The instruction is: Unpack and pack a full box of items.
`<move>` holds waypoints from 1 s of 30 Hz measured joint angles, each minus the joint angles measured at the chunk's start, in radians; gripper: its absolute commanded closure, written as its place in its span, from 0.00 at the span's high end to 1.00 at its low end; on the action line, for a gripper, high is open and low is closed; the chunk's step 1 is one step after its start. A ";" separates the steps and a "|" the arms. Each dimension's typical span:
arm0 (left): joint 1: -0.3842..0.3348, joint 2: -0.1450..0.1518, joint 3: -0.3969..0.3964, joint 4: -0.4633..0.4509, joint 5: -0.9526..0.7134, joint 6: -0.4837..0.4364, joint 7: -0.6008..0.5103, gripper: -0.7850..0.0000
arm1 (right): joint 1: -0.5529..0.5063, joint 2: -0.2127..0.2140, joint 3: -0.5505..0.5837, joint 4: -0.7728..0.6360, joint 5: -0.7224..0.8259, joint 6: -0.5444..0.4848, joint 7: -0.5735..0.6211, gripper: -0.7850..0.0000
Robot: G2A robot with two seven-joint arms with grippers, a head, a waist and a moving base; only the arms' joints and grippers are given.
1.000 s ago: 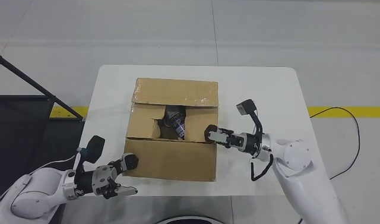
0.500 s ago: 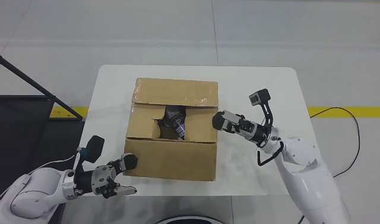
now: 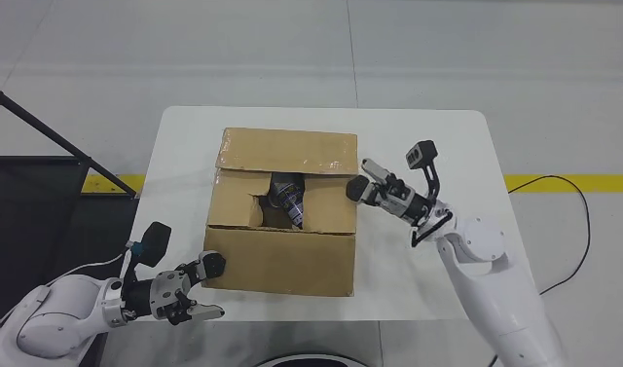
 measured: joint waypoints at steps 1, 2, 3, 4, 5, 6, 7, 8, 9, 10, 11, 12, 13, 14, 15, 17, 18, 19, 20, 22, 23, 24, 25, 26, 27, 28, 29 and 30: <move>0.000 0.000 0.000 0.000 0.000 0.000 0.000 1.00 | 0.009 -0.002 -0.006 0.007 0.001 0.011 -0.004 1.00; 0.000 0.000 0.000 0.000 0.000 0.000 0.000 1.00 | 0.018 -0.004 -0.012 0.014 0.003 0.019 -0.007 1.00; 0.000 0.000 0.000 0.000 0.000 0.000 0.000 1.00 | 0.027 -0.007 -0.019 0.024 0.009 0.024 -0.008 1.00; 0.000 0.000 0.000 0.000 0.000 0.000 0.000 1.00 | 0.034 -0.008 -0.023 0.031 0.012 0.027 -0.009 1.00; 0.000 0.000 0.000 0.000 0.000 0.000 0.000 1.00 | 0.041 -0.010 -0.027 0.038 0.015 0.029 -0.010 1.00; 0.000 0.000 0.000 0.000 0.000 0.000 0.000 1.00 | 0.049 -0.012 -0.031 0.049 0.018 0.029 -0.010 1.00; 0.000 0.000 0.000 0.000 0.000 0.000 0.000 1.00 | 0.056 -0.014 -0.034 0.057 0.019 0.030 -0.009 1.00; 0.000 0.000 0.000 0.000 0.000 0.000 0.000 1.00 | 0.062 -0.015 -0.038 0.064 0.019 0.031 -0.009 1.00; 0.000 0.000 0.000 0.000 0.000 0.000 0.000 1.00 | 0.070 -0.017 -0.043 0.072 0.020 0.032 -0.010 1.00; 0.000 0.000 0.000 0.000 0.000 0.000 0.000 1.00 | 0.075 -0.019 -0.047 0.078 0.020 0.032 -0.012 1.00; 0.000 0.000 0.000 0.000 0.000 0.000 0.000 1.00 | 0.081 -0.021 -0.050 0.083 0.019 0.029 -0.016 1.00; 0.000 0.000 0.000 0.000 0.000 0.000 0.000 1.00 | 0.088 -0.023 -0.054 0.091 0.017 0.024 -0.024 1.00; 0.000 0.000 0.000 0.000 0.000 0.000 0.000 1.00 | 0.094 -0.025 -0.057 0.096 0.017 0.017 -0.030 1.00; 0.000 0.000 0.000 0.000 0.000 0.000 0.000 1.00 | 0.101 -0.028 -0.061 0.102 0.017 0.009 -0.038 1.00; 0.000 0.000 0.000 0.000 0.000 0.000 0.000 1.00 | 0.111 -0.031 -0.069 0.113 0.012 -0.002 -0.050 1.00; 0.000 0.000 0.000 0.000 0.000 0.000 0.000 1.00 | 0.132 -0.038 -0.085 0.131 -0.003 -0.015 -0.072 1.00; 0.000 0.000 0.000 0.000 0.000 0.000 0.000 1.00 | 0.149 -0.043 -0.097 0.144 -0.012 -0.024 -0.086 1.00; 0.000 0.000 0.000 0.000 0.000 0.000 0.000 1.00 | 0.162 -0.048 -0.107 0.156 -0.018 -0.033 -0.097 1.00; 0.000 0.000 0.000 0.000 0.000 0.000 0.000 1.00 | 0.176 -0.052 -0.116 0.168 -0.024 -0.041 -0.108 1.00; 0.000 0.000 0.000 0.000 0.000 0.000 0.000 1.00 | 0.211 -0.063 -0.136 0.201 -0.029 -0.061 -0.128 1.00; 0.000 0.000 0.000 0.000 0.000 0.000 0.000 1.00 | 0.226 -0.067 -0.145 0.216 -0.031 -0.074 -0.134 1.00; 0.000 0.000 0.000 0.000 0.000 0.000 0.000 1.00 | 0.246 -0.074 -0.155 0.236 -0.033 -0.097 -0.138 1.00; 0.000 0.000 0.000 0.000 0.000 0.000 0.000 1.00 | 0.261 -0.078 -0.163 0.252 -0.037 -0.117 -0.141 1.00; 0.000 0.000 0.000 0.000 0.000 0.000 0.000 1.00 | 0.275 -0.083 -0.170 0.267 -0.044 -0.135 -0.146 1.00; 0.000 0.000 0.000 0.000 0.000 0.000 0.000 1.00 | 0.293 -0.089 -0.181 0.287 -0.053 -0.155 -0.155 1.00; 0.000 0.000 0.000 0.000 0.000 0.000 0.000 1.00 | 0.307 -0.093 -0.189 0.302 -0.061 -0.167 -0.161 1.00; 0.000 0.000 0.000 0.000 0.000 0.000 0.000 1.00 | 0.320 -0.098 -0.196 0.316 -0.068 -0.178 -0.169 1.00; 0.000 0.000 0.000 0.000 0.000 0.000 0.000 1.00 | 0.337 -0.104 -0.206 0.335 -0.070 -0.193 -0.177 1.00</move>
